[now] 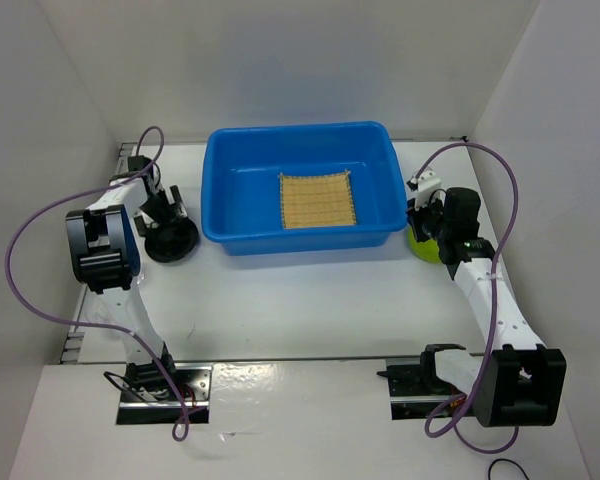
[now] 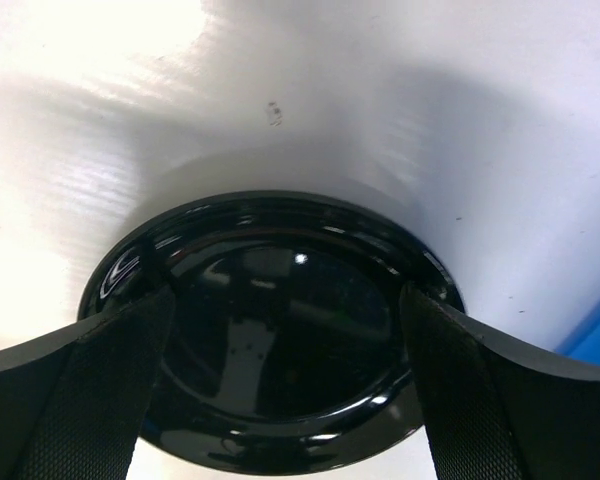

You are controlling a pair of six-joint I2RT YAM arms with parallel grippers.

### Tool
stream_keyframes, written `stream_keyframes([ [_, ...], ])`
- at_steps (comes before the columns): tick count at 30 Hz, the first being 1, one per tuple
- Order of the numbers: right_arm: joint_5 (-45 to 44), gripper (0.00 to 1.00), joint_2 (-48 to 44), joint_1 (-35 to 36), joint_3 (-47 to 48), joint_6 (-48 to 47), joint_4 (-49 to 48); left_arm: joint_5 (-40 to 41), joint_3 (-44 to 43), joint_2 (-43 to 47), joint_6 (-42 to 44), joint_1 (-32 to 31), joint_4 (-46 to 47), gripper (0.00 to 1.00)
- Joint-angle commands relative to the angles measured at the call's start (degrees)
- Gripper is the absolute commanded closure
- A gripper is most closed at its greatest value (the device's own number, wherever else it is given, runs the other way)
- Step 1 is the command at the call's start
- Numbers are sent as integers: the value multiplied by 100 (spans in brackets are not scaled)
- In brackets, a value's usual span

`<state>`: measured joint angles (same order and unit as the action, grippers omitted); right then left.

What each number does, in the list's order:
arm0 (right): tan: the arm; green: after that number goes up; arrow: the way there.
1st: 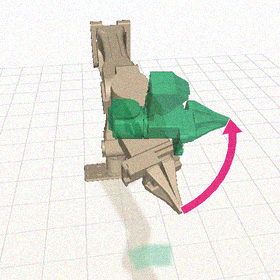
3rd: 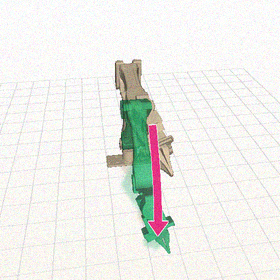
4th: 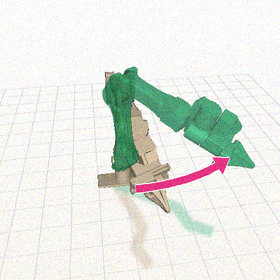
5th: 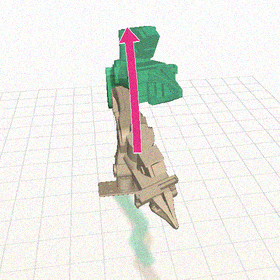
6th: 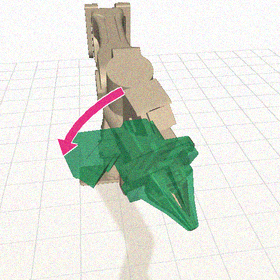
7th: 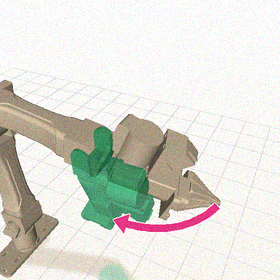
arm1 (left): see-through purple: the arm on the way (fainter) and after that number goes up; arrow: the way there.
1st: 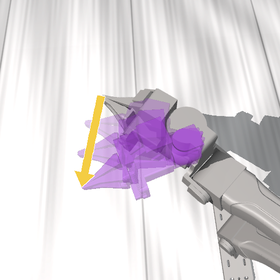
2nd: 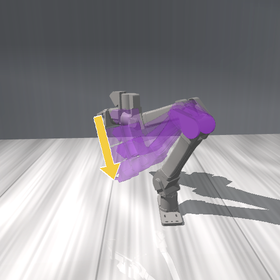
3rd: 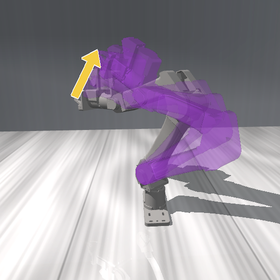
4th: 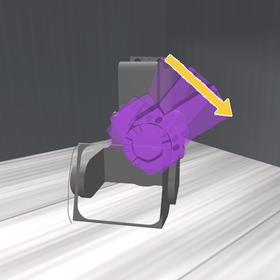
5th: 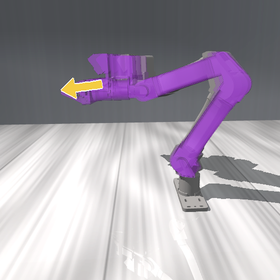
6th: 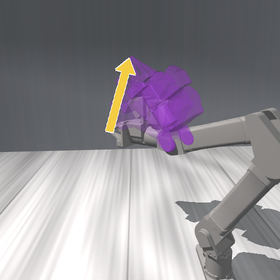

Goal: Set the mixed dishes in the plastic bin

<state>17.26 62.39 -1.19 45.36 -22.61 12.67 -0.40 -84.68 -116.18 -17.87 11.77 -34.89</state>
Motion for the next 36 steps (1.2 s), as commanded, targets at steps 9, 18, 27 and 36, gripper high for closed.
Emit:
stream_keyframes([
  [9,85,91,54,-39,78,-112,-45,-2006,111,-810,-111,44,615,0],
  [18,85,91,107,-39,78,-112,8,-2605,-136,-688,-296,106,870,0],
  [27,32,91,212,-39,78,-112,8,-1314,259,710,-402,106,747,0],
  [36,32,91,212,-39,131,-112,61,-820,681,773,-595,404,756,0],
])
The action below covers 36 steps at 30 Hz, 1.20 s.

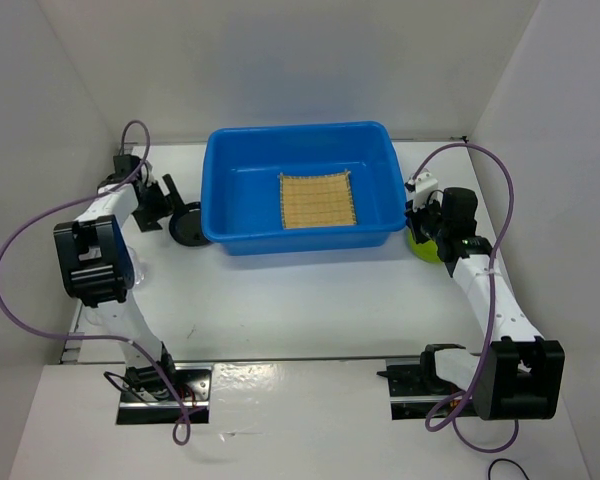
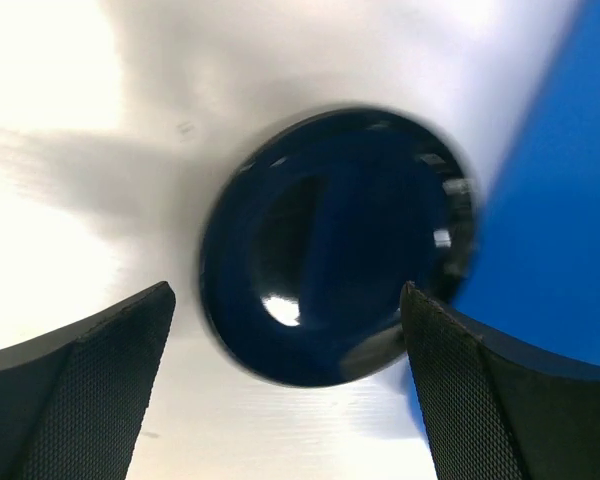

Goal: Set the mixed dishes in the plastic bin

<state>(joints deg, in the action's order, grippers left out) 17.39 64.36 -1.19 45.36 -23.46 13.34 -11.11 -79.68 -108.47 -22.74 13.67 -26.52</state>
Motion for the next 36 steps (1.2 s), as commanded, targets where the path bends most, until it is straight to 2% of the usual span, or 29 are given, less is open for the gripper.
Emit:
stream_keyframes([
  [1,19,91,15,-39,131,-27,-7,67,181,-86,-108,276,-81,0],
  [3,19,91,15,-39,131,-27,-7,-511,181,-410,-108,469,-81,0],
  [8,72,91,15,-39,131,-27,-7,-892,312,-631,-108,698,60,0],
  [11,72,91,15,-39,131,-27,-7,-1383,313,-869,-108,698,191,0],
  [16,72,91,15,-39,131,-27,-7,-2656,392,-1230,-108,812,586,9],
  [20,72,91,15,-39,131,-27,-7,-2913,392,-1431,-108,813,587,10],
  [23,72,91,15,-39,131,-27,-7,-3326,392,-1616,-108,813,727,15],
  [26,72,90,15,-39,131,-27,-7,-3923,392,-1862,-108,813,850,23],
  [27,72,90,15,-39,131,-27,-7,-4029,392,-1862,-108,813,911,30],
  [30,72,90,15,-39,131,-27,-7,-4153,392,-1915,-108,813,912,40],
  [31,72,90,15,-39,131,-27,-7,-4153,392,-1915,-108,813,912,51],
  [33,72,90,15,-39,131,-27,-7,-4267,392,-1915,-108,813,965,65],
  [35,72,90,15,-39,131,-27,-7,-4267,392,-1915,-108,813,965,78],
  [36,72,90,15,-39,131,-27,-7,-4267,392,-1828,-108,865,965,81],
])
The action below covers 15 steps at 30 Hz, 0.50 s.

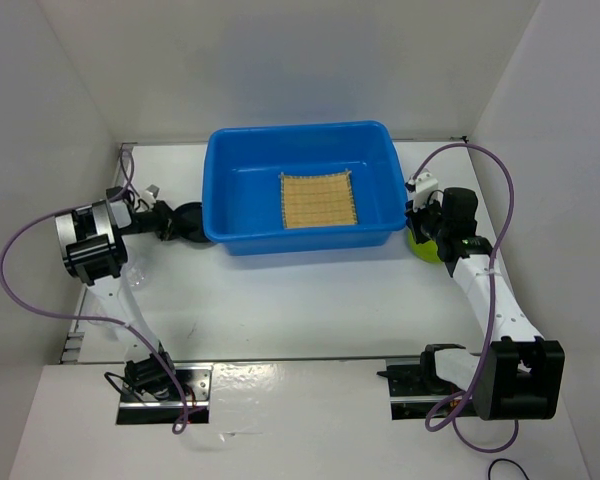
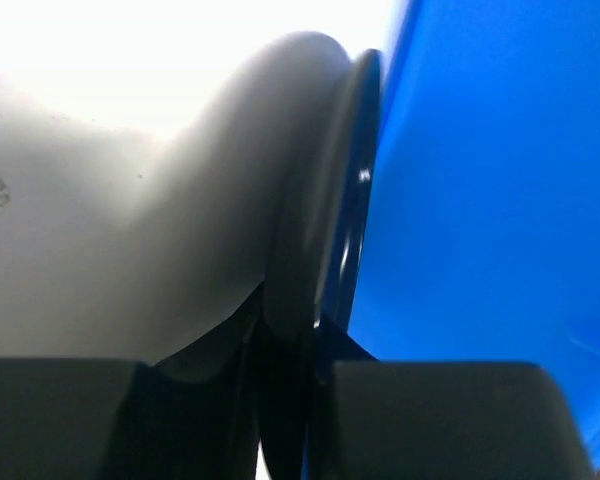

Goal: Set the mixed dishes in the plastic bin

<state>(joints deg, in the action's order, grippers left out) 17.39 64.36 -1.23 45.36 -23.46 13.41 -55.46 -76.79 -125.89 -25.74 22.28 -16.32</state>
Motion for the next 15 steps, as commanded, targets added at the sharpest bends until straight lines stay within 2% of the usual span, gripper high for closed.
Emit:
stream_keyframes([
  [1,72,90,15,-35,131,-27,-14,254,103,63,192,4,-108,82],
  [6,72,89,15,-35,131,-27,-14,852,25,871,-27,205,-381,93],
  [9,72,89,15,-35,131,-27,-14,1658,-291,1661,-177,320,-653,98],
  [15,72,89,-37,-35,131,-27,-14,2926,-767,2655,-738,522,-690,100],
])
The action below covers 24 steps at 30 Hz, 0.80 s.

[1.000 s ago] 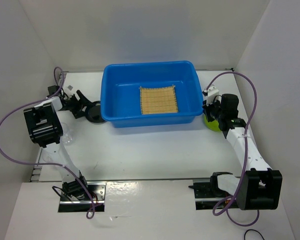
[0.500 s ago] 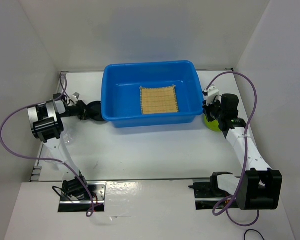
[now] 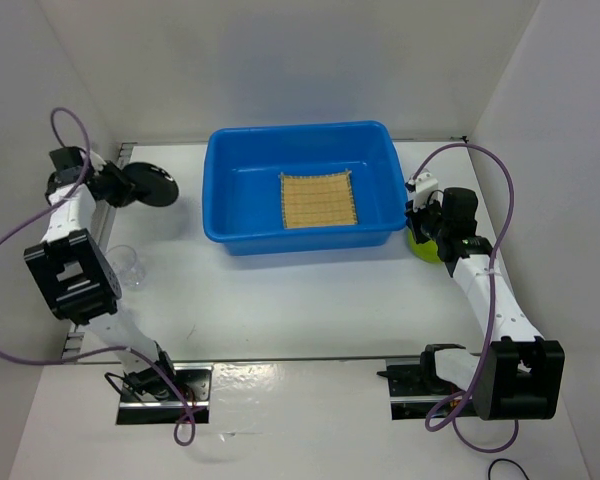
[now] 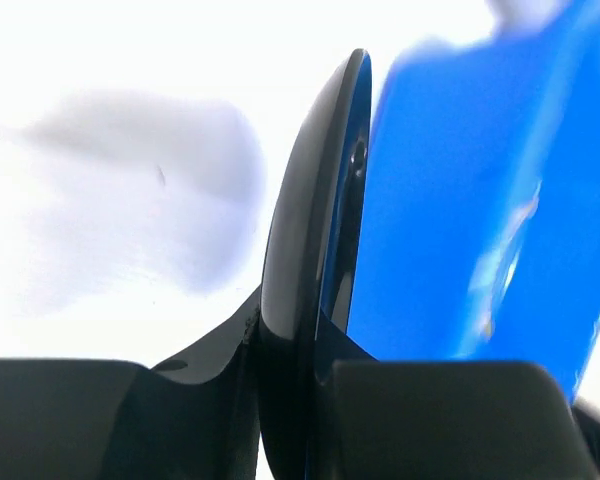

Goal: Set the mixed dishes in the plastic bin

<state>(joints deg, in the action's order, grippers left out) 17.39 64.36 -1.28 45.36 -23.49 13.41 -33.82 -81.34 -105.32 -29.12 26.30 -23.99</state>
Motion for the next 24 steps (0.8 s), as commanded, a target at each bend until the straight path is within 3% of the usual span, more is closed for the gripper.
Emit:
stream_keyframes([
  [1,20,89,-98,-30,131,-25,-14,763,-373,713,-540,181,174,100],
  [3,19,89,-177,-30,131,-25,-66,650,-549,872,-988,182,516,100],
  [6,-113,89,-336,-30,8,37,-242,-263,-926,943,-1683,-54,1114,100],
  [14,-227,89,-336,-30,8,90,-242,-809,-2235,163,-2203,-1995,1590,100],
  [18,-280,89,-336,-83,8,90,-295,-679,-2473,-173,-2256,-2612,1844,100],
  [20,-280,89,-336,-83,8,90,-295,-678,-2736,-558,-2317,-2840,1732,97],
  [24,-332,89,-336,-83,8,90,-295,-844,-4299,-1814,-2159,-3516,828,92],
])
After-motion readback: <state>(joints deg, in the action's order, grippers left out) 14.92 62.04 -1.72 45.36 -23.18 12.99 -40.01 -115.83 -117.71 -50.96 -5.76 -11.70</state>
